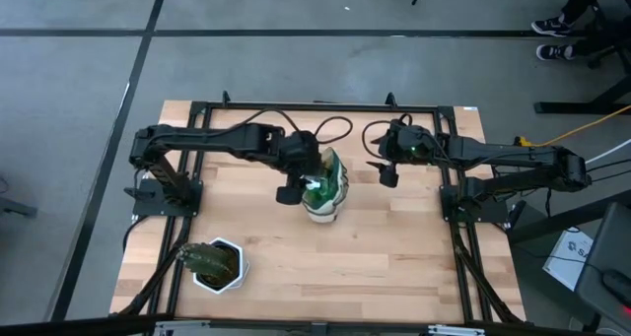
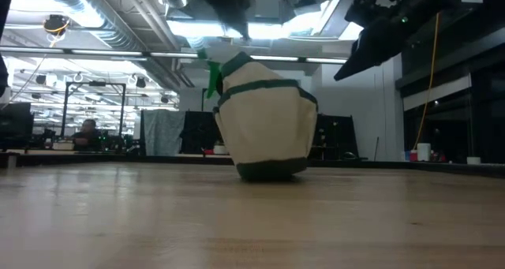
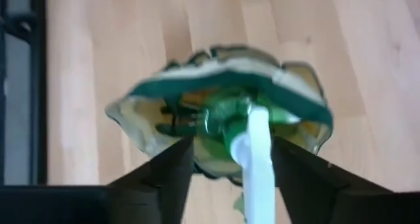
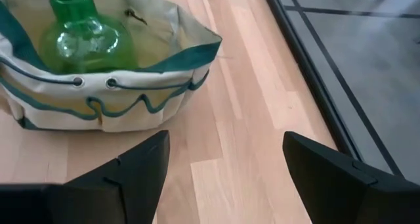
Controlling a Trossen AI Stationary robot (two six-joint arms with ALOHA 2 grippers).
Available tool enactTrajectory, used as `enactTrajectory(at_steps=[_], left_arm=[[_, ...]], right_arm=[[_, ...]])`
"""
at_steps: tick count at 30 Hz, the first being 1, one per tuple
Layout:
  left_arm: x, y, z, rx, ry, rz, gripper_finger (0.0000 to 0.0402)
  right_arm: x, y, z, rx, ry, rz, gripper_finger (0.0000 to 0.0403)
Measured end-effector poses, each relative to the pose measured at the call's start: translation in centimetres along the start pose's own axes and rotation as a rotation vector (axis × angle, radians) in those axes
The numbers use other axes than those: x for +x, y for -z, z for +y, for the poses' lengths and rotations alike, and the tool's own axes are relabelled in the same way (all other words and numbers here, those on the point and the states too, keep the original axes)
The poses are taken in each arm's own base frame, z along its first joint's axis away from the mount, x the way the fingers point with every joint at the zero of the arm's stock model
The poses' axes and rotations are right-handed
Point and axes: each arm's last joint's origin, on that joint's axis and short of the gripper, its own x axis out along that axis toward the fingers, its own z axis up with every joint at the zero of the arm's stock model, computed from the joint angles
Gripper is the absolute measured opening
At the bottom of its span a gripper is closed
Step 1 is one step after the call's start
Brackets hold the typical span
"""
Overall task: Pick & Place Garden tools in Gardening bag
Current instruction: Return to Home Position
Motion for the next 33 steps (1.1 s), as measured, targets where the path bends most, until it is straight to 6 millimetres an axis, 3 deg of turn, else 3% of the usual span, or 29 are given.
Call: enactTrajectory(at_steps=[4,8,16,21,25,33], left_arm=[[-1.6,-1.3,-0.5,-0.003,-0.015,-0.067,0.0232],[-3.6,-2.3,-0.9,-0.029,-0.036,-0.129,0.0246],[-6.7,-0.8,-1.3,-0.034,-0.015,-0.335,0.0244],[-9.2,2.2,-1.3,-0.065,-0.115,-0.499,0.0246],[-10.9,5.8,-1.5,-0.124,-0.228,-0.643,0.0244],[-9.7,13.8,-2.5,-0.286,-0.366,-0.816,0.0245]], right_arm=[[0.0,0.1,0.0,-0.001,-0.002,0.008,0.0300],[0.0,0.1,0.2,-0.001,-0.056,-0.002,0.0300],[-1.0,0.6,0.3,0.108,-0.085,0.027,0.0285],[-2.2,2.2,1.0,0.126,-0.089,-0.043,0.0261],[-2.8,3.8,1.6,0.150,-0.105,-0.155,0.0247],[-3.1,6.6,2.5,0.166,-0.130,-0.343,0.0241]])
